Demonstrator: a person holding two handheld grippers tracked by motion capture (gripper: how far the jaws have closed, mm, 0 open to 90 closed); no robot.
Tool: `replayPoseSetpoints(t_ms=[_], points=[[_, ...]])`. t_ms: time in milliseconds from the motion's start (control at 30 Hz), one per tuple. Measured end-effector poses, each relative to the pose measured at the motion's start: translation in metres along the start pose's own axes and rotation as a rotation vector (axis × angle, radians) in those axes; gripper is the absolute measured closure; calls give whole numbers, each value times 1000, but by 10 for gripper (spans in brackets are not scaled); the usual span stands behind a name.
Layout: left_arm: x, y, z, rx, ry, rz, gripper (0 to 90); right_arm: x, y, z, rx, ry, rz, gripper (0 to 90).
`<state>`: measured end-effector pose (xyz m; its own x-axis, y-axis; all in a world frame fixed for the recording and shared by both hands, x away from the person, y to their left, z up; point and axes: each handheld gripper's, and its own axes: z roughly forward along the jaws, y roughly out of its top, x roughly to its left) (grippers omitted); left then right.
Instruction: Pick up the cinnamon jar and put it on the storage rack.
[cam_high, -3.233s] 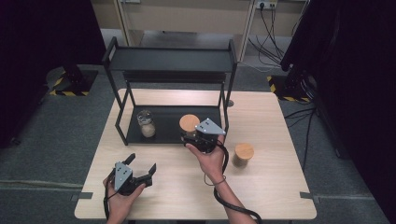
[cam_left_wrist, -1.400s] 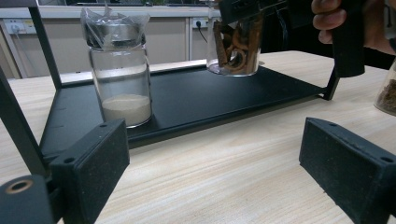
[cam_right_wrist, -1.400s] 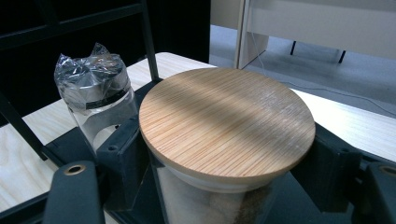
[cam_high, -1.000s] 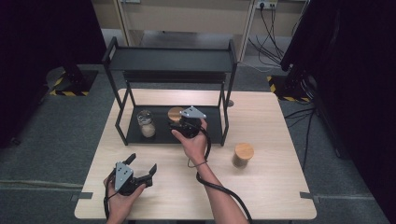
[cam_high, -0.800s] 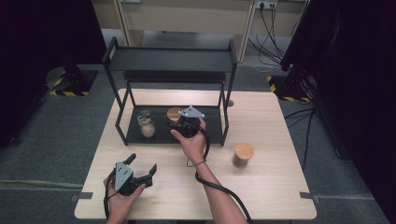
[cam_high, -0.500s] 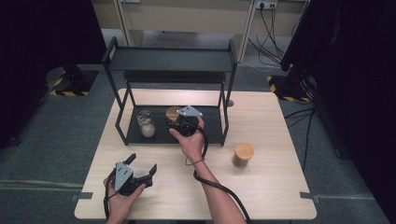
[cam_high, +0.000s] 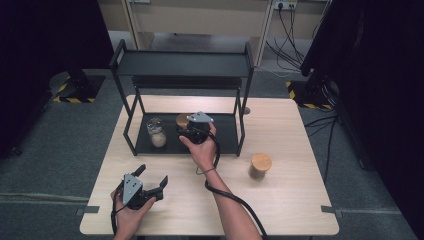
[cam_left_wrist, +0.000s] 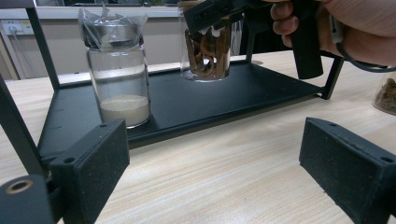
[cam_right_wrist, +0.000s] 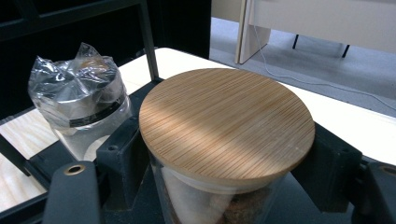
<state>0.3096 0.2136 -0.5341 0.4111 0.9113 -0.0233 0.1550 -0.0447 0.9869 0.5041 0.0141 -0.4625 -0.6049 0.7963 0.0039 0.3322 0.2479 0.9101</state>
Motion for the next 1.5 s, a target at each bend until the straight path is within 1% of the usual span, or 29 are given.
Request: replayPoseSetpoints(t_ms=[267, 567, 967, 1500], points=[[0, 0, 0, 0, -1, 1, 78, -1, -2, 6, 9, -6, 7, 263], [0, 0, 0, -3, -1, 3, 78, 4, -4, 15, 22, -4, 3, 263], [-1, 0, 0, -3, -1, 7, 78, 7, -8, 23, 36, -5, 14, 263], [-1, 0, 0, -3, -2, 8, 77, 10, -13, 29, 57, -9, -10, 262]])
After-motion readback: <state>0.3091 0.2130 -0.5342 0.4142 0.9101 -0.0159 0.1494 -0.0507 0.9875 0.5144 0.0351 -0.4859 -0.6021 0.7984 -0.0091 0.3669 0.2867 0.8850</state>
